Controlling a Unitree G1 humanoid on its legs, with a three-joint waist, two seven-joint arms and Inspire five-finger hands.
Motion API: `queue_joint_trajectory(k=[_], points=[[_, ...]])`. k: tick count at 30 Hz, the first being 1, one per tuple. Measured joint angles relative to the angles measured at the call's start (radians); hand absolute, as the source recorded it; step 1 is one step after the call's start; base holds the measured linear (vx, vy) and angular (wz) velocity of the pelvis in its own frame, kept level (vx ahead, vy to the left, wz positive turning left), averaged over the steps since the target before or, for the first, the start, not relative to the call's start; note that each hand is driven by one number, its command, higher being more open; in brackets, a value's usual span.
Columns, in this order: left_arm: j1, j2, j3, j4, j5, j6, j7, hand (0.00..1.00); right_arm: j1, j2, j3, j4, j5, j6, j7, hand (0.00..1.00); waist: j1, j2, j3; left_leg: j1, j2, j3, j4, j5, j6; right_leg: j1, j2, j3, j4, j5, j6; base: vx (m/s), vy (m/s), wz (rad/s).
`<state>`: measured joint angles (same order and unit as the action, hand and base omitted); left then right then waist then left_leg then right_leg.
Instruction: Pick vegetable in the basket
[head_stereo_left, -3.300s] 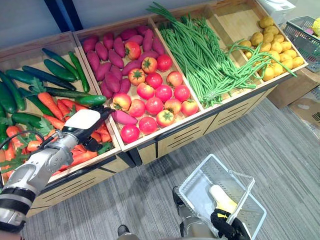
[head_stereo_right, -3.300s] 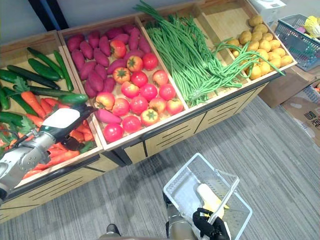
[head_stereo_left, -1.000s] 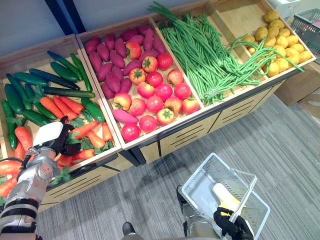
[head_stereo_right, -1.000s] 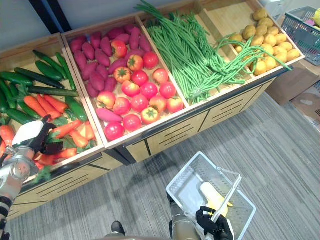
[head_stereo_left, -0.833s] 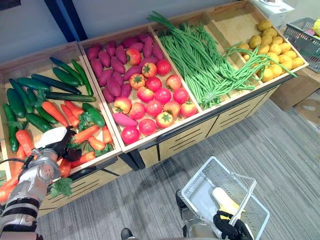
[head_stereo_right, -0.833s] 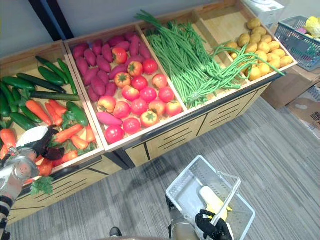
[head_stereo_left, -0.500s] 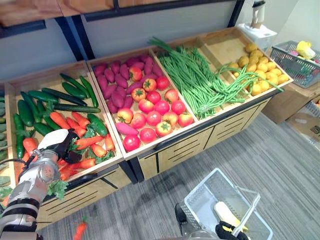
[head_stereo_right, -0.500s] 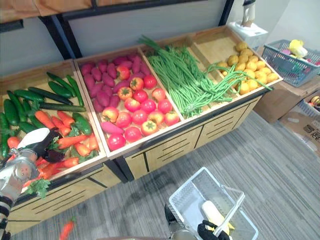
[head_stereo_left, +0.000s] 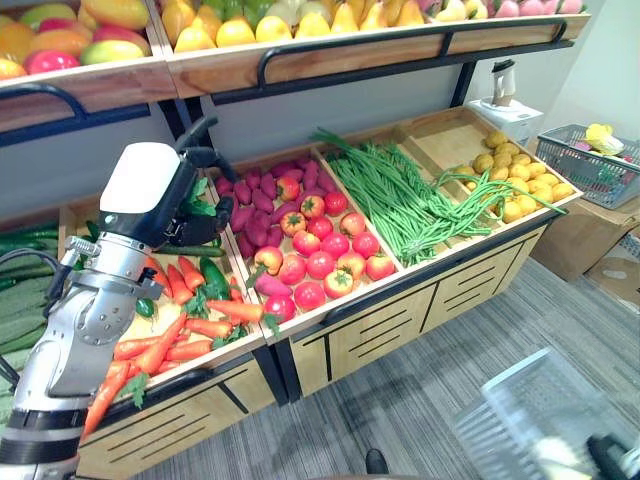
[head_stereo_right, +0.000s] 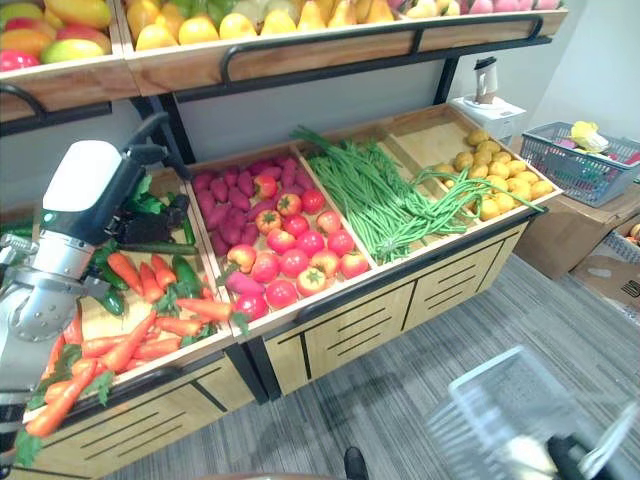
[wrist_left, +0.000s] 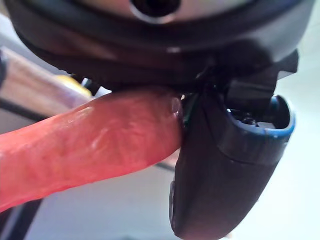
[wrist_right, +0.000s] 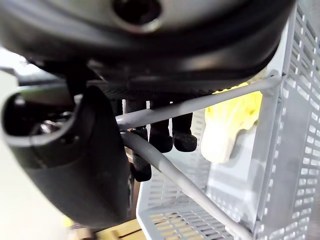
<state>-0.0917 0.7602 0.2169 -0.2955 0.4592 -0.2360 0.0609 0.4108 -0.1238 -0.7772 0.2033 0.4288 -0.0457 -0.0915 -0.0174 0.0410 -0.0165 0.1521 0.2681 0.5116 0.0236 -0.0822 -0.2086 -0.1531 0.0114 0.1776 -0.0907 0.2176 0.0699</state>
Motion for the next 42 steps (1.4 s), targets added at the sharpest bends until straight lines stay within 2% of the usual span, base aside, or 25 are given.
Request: queue_joint_trajectory(k=[4, 6, 9, 12, 15, 19, 26, 30, 34, 42], points=[[0.007, -0.033, -0.009, -0.106, -0.038, -0.037, -0.003, 0.0, -0.019, -0.133, -0.007, -0.293, -0.041, -0.016, -0.008, 0.0, 0.001, -0.004, -0.021, 0.001, -0.003, 0.006, 0.013, -0.008, 0.001, 0.0, -0.004, 0.001, -0.001, -0.004, -0.003, -0.01, 0.018, -0.06], [0.007, -0.044, -0.032, -0.118, -0.057, -0.052, -0.005, 0.0, -0.048, -0.174, -0.001, -0.381, -0.045, -0.04, -0.004, 0.0, 0.0, -0.01, -0.026, 0.002, -0.001, 0.008, 0.014, -0.008, 0.001, 0.0, -0.004, -0.003, 0.0, -0.003, -0.003, -0.01, -0.006, -0.05], [0.007, -0.046, -0.107, -0.118, -0.094, -0.061, -0.03, 0.0, -0.087, -0.22, 0.058, -0.496, -0.044, -0.109, 0.017, 0.0, -0.001, -0.016, -0.039, 0.007, 0.004, 0.015, 0.019, -0.012, -0.004, 0.0, 0.002, -0.001, 0.001, -0.002, -0.002, 0.01, -0.002, -0.08], [0.007, -0.068, -0.172, -0.118, -0.104, -0.062, -0.044, 0.0, -0.094, -0.261, 0.132, -0.566, -0.045, -0.136, 0.063, 0.0, -0.004, -0.021, -0.04, 0.012, 0.005, 0.027, 0.024, -0.017, -0.011, 0.0, 0.005, 0.01, 0.001, 0.002, 0.003, 0.03, 0.014, -0.13], [0.004, -0.091, -0.239, -0.118, -0.12, -0.064, -0.055, 0.0, -0.111, -0.314, 0.247, -0.585, -0.056, -0.145, 0.125, 0.0, -0.012, -0.023, -0.04, 0.024, 0.004, 0.054, 0.036, -0.031, -0.012, 0.0, 0.01, 0.035, 0.002, 0.009, 0.001, 0.05, 0.033, -0.22], [-0.016, -0.092, -0.293, -0.118, -0.136, -0.072, -0.062, 0.0, -0.113, -0.325, 0.353, -0.581, -0.077, -0.139, 0.178, 0.0, -0.013, -0.022, -0.039, 0.038, 0.004, 0.081, 0.04, -0.044, -0.014, 0.001, 0.018, 0.058, 0.002, 0.011, 0.003, 0.05, 0.023, -0.19], [-0.061, -0.091, -0.363, -0.134, -0.142, -0.087, -0.06, 0.0, -0.113, -0.404, 0.477, -0.57, -0.12, -0.128, 0.238, 0.0, -0.017, -0.028, -0.027, 0.046, 0.003, 0.107, 0.061, -0.064, -0.011, 0.001, 0.022, 0.087, 0.002, 0.014, 0.007, 0.02, 0.013, -0.12], [-0.071, -0.083, -0.369, -0.199, -0.141, -0.096, -0.059, 0.0, -0.13, -0.405, 0.505, -0.57, -0.123, -0.128, 0.247, 0.0, -0.016, -0.028, -0.026, 0.046, 0.003, 0.109, 0.066, -0.067, -0.01, 0.001, 0.022, 0.091, 0.002, 0.014, 0.008, 0.0, 0.0, 0.0], [-0.105, -0.036, -0.369, -0.273, -0.141, -0.117, -0.045, 0.0, -0.166, -0.406, 0.508, -0.57, -0.123, -0.129, 0.249, 0.0, -0.019, -0.024, -0.022, 0.046, 0.003, 0.109, 0.068, -0.068, -0.01, 0.0, 0.022, 0.093, 0.002, 0.015, 0.008, 0.0, 0.0, 0.0], [-0.202, 0.04, -0.37, -0.393, -0.146, -0.195, -0.019, 0.0, -0.183, -0.424, 0.599, -0.57, -0.123, -0.129, 0.261, 0.0, -0.02, -0.009, -0.013, 0.045, 0.004, 0.112, 0.069, -0.067, -0.01, -0.002, 0.023, 0.094, 0.002, 0.016, 0.009, 0.0, 0.0, 0.0]])
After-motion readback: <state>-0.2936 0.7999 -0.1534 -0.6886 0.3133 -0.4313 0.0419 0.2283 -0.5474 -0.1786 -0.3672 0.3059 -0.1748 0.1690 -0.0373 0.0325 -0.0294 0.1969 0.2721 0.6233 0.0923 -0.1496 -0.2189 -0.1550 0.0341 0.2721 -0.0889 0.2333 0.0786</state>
